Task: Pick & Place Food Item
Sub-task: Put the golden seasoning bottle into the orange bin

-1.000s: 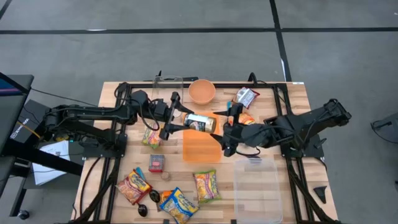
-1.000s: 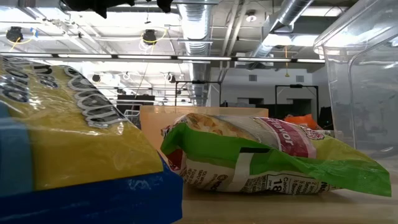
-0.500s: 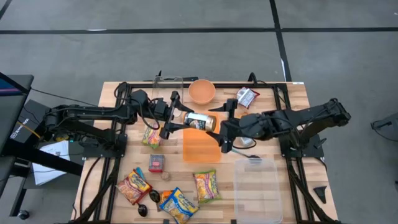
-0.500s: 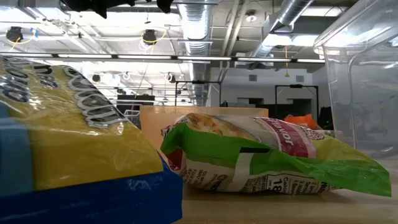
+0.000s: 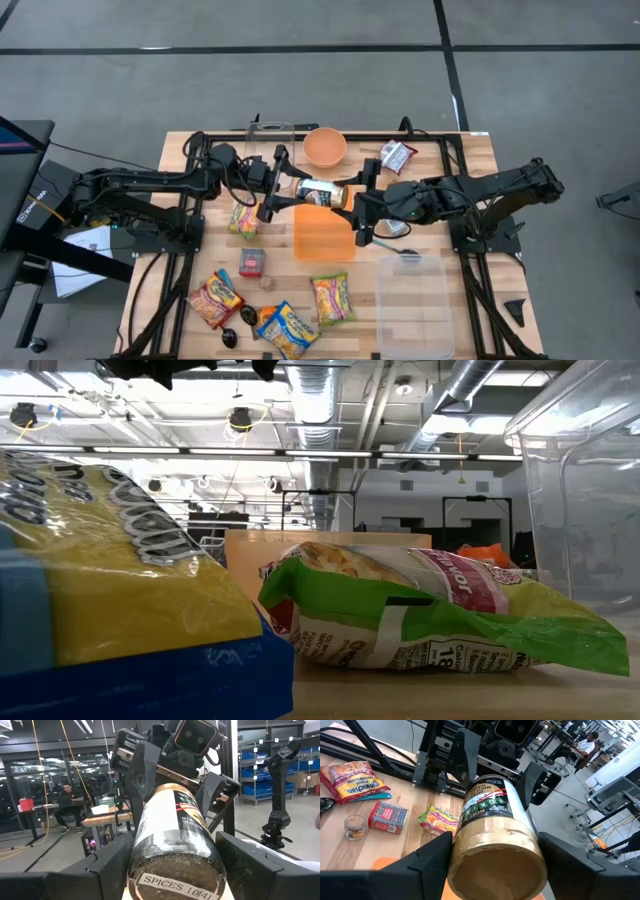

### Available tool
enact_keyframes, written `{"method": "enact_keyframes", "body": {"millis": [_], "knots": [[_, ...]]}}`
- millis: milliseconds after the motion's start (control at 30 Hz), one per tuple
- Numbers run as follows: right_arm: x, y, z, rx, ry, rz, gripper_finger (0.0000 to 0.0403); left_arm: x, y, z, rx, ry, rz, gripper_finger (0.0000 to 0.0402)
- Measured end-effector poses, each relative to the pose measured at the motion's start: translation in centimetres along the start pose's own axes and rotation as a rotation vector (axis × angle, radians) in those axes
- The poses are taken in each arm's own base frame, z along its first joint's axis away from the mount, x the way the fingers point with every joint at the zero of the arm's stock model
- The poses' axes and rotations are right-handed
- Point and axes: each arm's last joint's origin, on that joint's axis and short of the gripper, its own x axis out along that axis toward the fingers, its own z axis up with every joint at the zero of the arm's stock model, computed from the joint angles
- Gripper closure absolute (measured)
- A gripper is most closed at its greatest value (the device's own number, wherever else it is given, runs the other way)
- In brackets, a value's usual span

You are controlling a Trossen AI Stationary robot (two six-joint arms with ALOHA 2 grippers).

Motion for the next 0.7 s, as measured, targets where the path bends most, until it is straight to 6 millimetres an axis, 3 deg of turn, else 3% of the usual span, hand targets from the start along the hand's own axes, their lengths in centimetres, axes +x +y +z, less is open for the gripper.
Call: {"method": "enact_keyframes", "body": {"millis": [233,367,433,700], "knots": [[0.1,0.1,-0.1,0.012,0.005,0.000,0.0141,-0.1,0.1,-0.4,0.038,0.015,0.007,0.0138],[0.1,0.0,-0.2,0.028,0.017,-0.018,0.0145,-0.6,0.9,-1.5,0.153,0.131,0.108,0.0042],[0.1,-0.1,-0.2,0.031,0.025,-0.037,0.0151,-1.0,1.6,-2.2,0.207,0.220,0.197,0.0019],[0.3,-0.5,-1.0,0.088,0.090,-0.033,0.0182,-2.7,3.3,-2.8,0.280,0.418,0.445,0.0072]]}}
